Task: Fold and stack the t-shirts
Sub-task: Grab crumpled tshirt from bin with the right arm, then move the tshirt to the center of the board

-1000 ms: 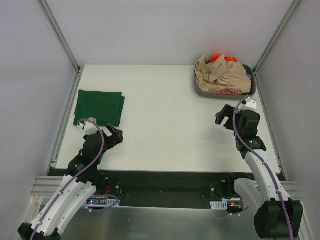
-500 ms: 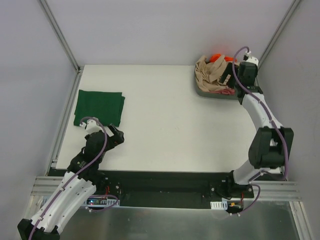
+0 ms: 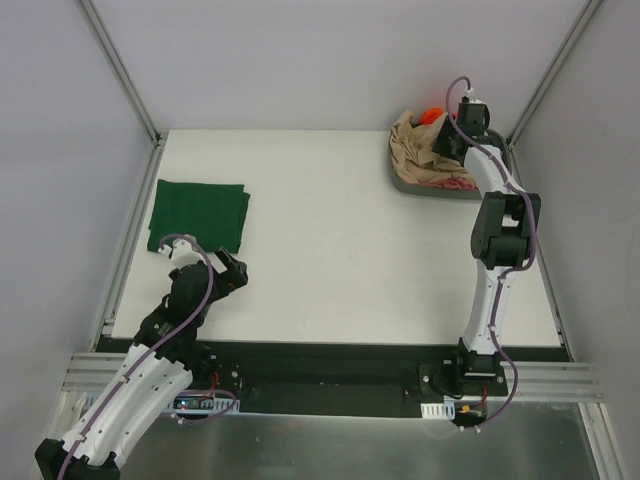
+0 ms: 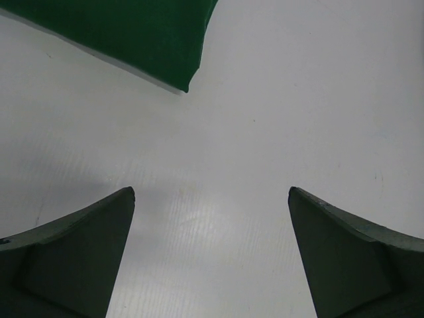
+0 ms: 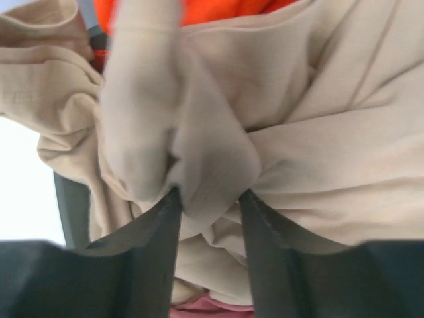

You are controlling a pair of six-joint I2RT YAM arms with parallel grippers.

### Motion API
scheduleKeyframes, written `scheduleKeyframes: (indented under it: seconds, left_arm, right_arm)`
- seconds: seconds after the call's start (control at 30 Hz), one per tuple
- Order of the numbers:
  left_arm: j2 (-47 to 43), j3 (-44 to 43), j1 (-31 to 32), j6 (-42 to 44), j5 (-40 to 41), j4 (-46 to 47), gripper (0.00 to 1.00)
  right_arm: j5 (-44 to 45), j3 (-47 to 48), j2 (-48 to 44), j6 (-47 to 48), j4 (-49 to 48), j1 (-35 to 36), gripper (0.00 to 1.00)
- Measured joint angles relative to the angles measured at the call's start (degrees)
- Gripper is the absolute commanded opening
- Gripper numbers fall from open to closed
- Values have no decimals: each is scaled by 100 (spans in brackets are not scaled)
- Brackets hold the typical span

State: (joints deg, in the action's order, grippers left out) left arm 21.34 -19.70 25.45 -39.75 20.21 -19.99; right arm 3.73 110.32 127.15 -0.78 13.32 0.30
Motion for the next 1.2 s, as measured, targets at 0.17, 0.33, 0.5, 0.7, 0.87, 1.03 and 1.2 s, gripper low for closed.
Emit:
scheduleKeyframes:
  seconds: [0.17,0.33,0.5,0.7,0.87,1.03,1.2]
  left_arm:
    - [107,0,0,2,-4,0,99]
    - [52,0,0,2,-13,0,99]
    - [-125,0,0,2,-17,0,99]
    - [-284,0,0,2,-72,-2,99]
    - [-348,0,0,2,-192,-2,99]
    - [-356,0,0,0,-225,-2,99]
    - [-420,0,0,-2,-227,-4,99]
  right_arm:
    - [-455,205,59,35,81,-37,1]
    - [-791,52,-435,153,146,-120,1]
    - [-1314,-389,-1932,179,278,-129,1]
    - [-1794,-791,-4343,352,181,234,1]
    - [-2052,-879,-5744,498,-61,1298,1]
    - [-2634,-498,-6028,116,-315,1829,1]
    - [-3158,-177,-5727,-380,-501,2164,1]
